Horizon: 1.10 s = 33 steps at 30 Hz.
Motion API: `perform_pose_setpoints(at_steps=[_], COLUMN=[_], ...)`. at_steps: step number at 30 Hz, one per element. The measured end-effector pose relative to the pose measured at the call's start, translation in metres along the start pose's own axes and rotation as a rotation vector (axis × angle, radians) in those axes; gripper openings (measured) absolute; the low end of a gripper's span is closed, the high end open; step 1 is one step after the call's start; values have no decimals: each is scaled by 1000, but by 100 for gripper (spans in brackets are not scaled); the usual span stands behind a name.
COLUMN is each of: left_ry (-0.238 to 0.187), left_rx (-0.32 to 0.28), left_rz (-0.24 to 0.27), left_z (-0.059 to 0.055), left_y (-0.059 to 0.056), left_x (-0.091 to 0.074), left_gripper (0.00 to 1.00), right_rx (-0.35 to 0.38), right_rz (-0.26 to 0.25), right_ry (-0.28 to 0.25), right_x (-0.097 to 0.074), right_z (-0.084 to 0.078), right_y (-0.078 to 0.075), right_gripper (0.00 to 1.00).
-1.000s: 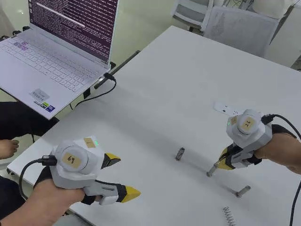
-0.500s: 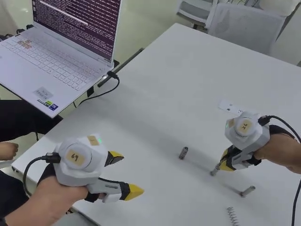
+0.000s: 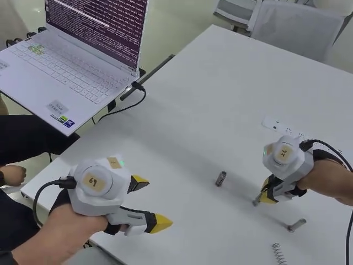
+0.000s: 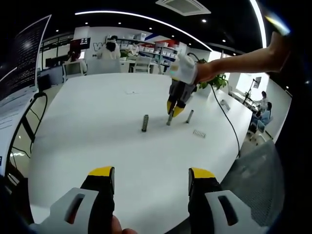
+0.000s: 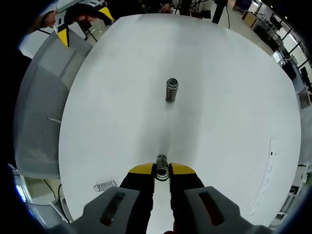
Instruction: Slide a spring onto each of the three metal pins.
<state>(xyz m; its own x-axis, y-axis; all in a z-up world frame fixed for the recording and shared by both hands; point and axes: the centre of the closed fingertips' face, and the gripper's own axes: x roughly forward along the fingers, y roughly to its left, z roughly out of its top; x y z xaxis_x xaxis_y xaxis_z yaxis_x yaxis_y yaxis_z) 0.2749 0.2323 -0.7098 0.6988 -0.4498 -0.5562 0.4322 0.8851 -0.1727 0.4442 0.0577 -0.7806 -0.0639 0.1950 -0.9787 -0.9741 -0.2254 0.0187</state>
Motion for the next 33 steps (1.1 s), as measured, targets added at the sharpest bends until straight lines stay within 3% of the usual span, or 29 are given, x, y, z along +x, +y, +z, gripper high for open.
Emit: perform_pose_setpoints(at_steps=[14,33], left_ry=[3,-5], left_rx=[2,13], left_rz=[0,-12], left_z=[1,5], left_y=[2,-2], left_x=[-1,-2], left_gripper=[57,57], right_rx=[7,42], right_rz=[4,-54], right_ry=[17,15], right_x=[6,-17], right_z=[-5,-12], right_y=[0,-1], right_gripper=[10,23])
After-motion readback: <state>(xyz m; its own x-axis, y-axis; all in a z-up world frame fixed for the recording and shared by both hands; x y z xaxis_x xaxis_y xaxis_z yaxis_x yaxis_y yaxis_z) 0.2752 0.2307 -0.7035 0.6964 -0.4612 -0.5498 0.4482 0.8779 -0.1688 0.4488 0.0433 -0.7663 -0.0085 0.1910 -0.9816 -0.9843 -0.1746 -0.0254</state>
